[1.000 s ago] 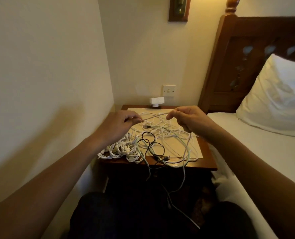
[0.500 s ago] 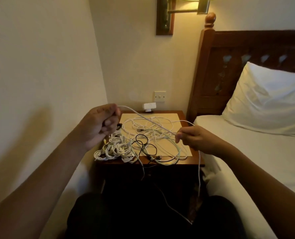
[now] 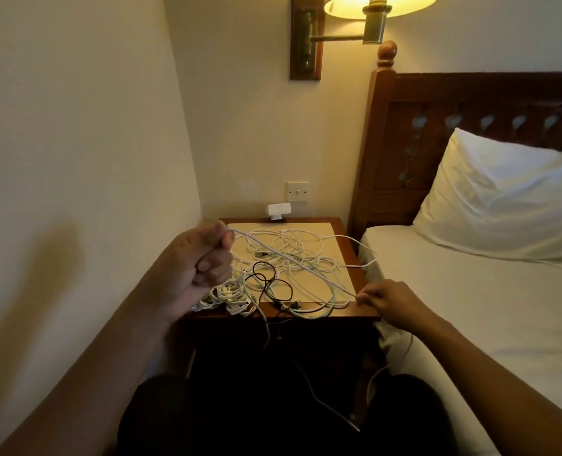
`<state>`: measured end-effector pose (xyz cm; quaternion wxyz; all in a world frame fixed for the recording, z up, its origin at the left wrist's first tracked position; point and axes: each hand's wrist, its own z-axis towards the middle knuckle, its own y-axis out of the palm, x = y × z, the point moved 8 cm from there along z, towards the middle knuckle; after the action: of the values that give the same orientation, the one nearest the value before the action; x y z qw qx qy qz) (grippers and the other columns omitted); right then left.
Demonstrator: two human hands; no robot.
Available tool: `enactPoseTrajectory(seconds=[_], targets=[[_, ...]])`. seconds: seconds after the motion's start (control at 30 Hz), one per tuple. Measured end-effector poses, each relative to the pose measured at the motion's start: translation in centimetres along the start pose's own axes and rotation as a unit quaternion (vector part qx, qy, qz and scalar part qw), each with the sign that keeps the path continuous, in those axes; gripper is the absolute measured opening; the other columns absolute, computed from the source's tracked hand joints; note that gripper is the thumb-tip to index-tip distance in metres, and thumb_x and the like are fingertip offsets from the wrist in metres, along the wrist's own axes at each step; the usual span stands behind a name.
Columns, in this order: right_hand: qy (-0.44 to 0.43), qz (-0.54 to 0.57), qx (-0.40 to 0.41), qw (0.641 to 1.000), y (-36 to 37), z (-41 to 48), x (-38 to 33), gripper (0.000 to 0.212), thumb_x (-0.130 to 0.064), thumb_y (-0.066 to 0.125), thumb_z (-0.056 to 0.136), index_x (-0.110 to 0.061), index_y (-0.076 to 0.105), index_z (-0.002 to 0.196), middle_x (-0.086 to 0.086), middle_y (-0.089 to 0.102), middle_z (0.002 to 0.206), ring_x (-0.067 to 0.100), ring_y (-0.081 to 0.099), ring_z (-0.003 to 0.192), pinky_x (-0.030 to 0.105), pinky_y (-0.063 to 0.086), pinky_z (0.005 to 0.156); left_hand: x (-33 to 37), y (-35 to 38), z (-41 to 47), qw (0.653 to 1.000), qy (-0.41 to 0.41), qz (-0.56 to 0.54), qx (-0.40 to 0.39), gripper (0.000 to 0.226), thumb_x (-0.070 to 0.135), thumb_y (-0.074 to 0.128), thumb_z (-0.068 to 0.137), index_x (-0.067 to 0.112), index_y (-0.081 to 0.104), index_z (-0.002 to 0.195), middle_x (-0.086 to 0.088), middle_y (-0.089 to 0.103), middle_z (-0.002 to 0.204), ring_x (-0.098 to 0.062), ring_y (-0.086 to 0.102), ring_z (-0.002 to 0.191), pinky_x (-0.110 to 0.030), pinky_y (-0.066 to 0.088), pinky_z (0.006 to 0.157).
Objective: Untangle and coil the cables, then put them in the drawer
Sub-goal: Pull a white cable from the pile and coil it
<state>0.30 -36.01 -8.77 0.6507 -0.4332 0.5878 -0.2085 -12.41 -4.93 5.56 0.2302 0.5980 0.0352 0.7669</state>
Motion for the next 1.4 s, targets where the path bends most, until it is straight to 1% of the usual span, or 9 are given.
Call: enactPoseTrajectory(seconds=[0.13,0.2,0.37,0.53,0.73,0.9,1.0,1.23,1.4], targets=[[0.012,-0.044,-0.110,0.993,2.2,-0.2,-0.6,0.015,-0.030,0.063,0.102,-0.026,0.077,0.103,-0.010,0.071,0.098,0.015,0.066,0.099,0.023,0.050,0.083,-0.1,2.3,-0.1,0.997,-0.017,0.051,-0.056,0.032,0.041,0.073,0.090,0.010,0.065,0.085,0.006,0.034,0.050,-0.006,0.029,0.041,-0.025,0.019,0.045],[-0.017,-0.054,-0.207,0.977,3.0,-1.2,-2.3,0.024,-0.016,0.065,0.099,-0.027,0.070,0.120,-0.008,0.070,0.116,0.015,0.064,0.113,0.029,0.053,0.096,-0.8,2.3,0.2,0.991,-0.044,0.121,-0.031,0.029,0.038,0.064,0.094,0.010,0.067,0.086,0.002,0.033,0.052,-0.009,0.026,0.043,-0.025,0.018,0.045],[-0.127,0.245,-0.245,0.929,1.8,-4.3,-11.9,0.061,-0.015,0.065,0.087,-0.025,0.050,0.146,-0.007,0.063,0.141,0.007,0.058,0.131,0.026,0.049,0.106,-4.3,2.1,1.0,0.968,-0.109,0.226,0.008,0.028,0.033,0.054,0.102,0.014,0.071,0.088,0.000,0.039,0.056,-0.011,0.030,0.046,-0.018,0.028,0.043],[-0.166,0.195,-0.078,0.963,0.3,-4.2,-16.1,0.025,-0.023,0.050,0.108,-0.020,0.074,0.110,0.000,0.065,0.083,0.012,0.061,0.076,0.032,0.054,0.078,-5.2,1.1,1.4,0.864,-0.121,0.489,-0.006,0.020,0.032,0.055,0.105,0.026,0.072,0.098,0.005,0.067,0.067,-0.010,0.056,0.058,-0.028,0.044,0.061],[-0.188,0.051,0.034,0.980,0.4,-3.3,-17.2,0.025,-0.031,0.051,0.107,-0.024,0.073,0.096,-0.008,0.066,0.078,0.006,0.059,0.068,0.017,0.042,0.060,-5.2,1.4,1.2,0.811,-0.122,0.571,0.027,0.027,0.029,0.049,0.107,0.028,0.072,0.092,0.009,0.060,0.069,-0.006,0.053,0.065,-0.028,0.039,0.063],[-0.123,0.054,0.041,0.990,-0.3,-1.6,-12.4,0.026,-0.037,0.052,0.106,-0.026,0.073,0.095,-0.014,0.066,0.085,0.005,0.059,0.074,0.020,0.047,0.064,-3.8,0.6,-0.6,0.908,-0.141,0.392,0.033,0.034,0.026,0.049,0.107,0.015,0.074,0.087,-0.001,0.033,0.058,-0.015,0.028,0.051,-0.025,0.029,0.049],[-0.077,0.055,0.053,0.994,-0.6,-0.2,-7.8,0.024,-0.036,0.054,0.105,-0.030,0.075,0.095,-0.009,0.069,0.103,0.013,0.062,0.097,0.029,0.051,0.080,-2.4,0.4,-1.5,0.918,-0.119,0.379,0.019,0.032,0.027,0.053,0.106,0.012,0.075,0.088,-0.001,0.030,0.055,-0.016,0.023,0.050,-0.028,0.022,0.050],[0.014,0.083,0.071,0.994,-0.3,0.6,-0.8,0.019,-0.023,0.061,0.103,-0.022,0.080,0.103,-0.005,0.071,0.092,0.017,0.065,0.087,0.024,0.052,0.076,-0.8,1.3,-2.5,0.928,-0.069,0.365,-0.034,0.031,0.036,0.058,0.102,0.017,0.078,0.087,0.001,0.035,0.053,-0.024,0.025,0.053,-0.039,0.021,0.055],[0.000,-0.070,0.070,0.995,1.5,-1.0,2.1,0.016,-0.022,0.064,0.101,-0.023,0.078,0.110,-0.002,0.072,0.115,0.018,0.066,0.107,0.028,0.051,0.092,1.3,-0.2,-2.3,0.967,-0.016,0.253,-0.003,0.047,0.047,0.070,0.088,0.000,0.072,0.088,-0.002,0.022,0.053,-0.016,0.021,0.045,-0.020,0.030,0.046]])
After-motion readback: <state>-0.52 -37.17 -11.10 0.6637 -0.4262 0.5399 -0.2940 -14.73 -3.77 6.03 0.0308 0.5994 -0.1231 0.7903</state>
